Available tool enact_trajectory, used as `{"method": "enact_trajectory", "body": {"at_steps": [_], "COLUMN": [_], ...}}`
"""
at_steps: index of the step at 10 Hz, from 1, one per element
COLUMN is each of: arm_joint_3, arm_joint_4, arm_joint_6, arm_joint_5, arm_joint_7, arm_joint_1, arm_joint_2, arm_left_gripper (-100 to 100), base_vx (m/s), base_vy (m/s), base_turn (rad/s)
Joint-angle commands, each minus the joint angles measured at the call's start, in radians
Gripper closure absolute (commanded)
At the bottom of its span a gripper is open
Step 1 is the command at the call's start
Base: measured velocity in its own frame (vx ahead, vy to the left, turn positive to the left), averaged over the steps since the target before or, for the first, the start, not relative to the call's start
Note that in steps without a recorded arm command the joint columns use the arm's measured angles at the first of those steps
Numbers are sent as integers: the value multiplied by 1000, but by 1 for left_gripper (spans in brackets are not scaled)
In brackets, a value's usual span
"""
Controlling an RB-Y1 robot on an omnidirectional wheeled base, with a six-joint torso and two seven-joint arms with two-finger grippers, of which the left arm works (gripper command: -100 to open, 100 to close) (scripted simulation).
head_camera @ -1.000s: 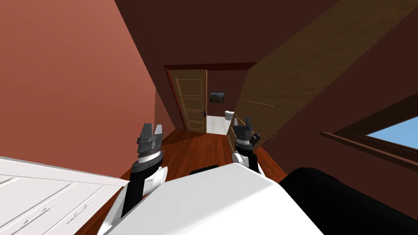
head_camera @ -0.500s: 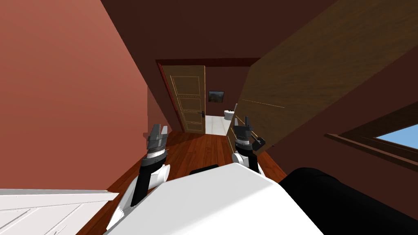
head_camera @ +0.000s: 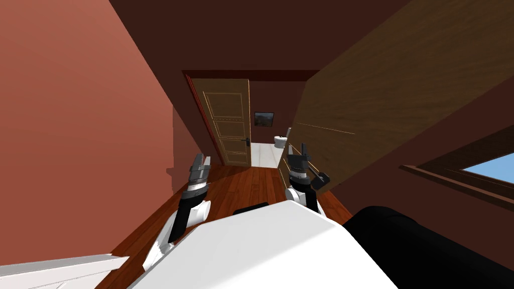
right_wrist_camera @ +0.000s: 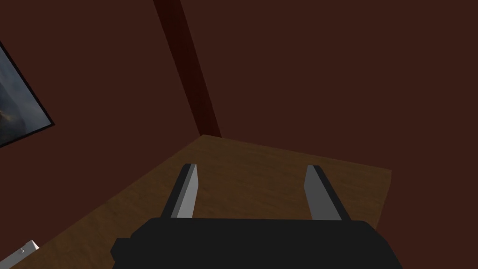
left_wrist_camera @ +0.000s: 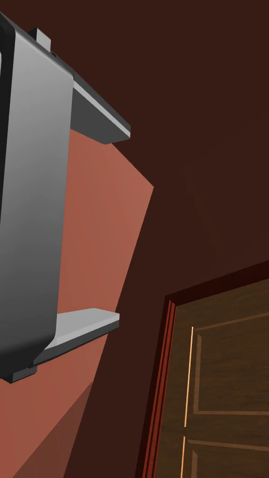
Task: Pull the door open
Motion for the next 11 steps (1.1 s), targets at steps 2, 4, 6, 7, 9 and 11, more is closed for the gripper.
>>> {"method": "enact_trajectory", "body": {"at_steps": [2,4,6,7,9,11], "arm_joint_3": [-7,-9,-12,-13,-18,-22], "arm_joint_4": [59,98,139,160,223,289], "arm_joint_6": [5,13,21,26,39,52], "arm_joint_5": [10,18,27,32,45,59], "arm_joint_7": [13,24,35,41,59,77], "arm_joint_1": [-22,-41,-59,-69,-98,-128], "arm_joint_2": [13,24,36,42,60,78], "arm_left_gripper": [-100,-100,-100,-100,-100,-100], "base_vx": [109,93,94,107,149,155], "base_vy": [-24,-26,-26,-18,-32,-37], "base_turn": [-56,-49,-59,-60,-93,-89]}}
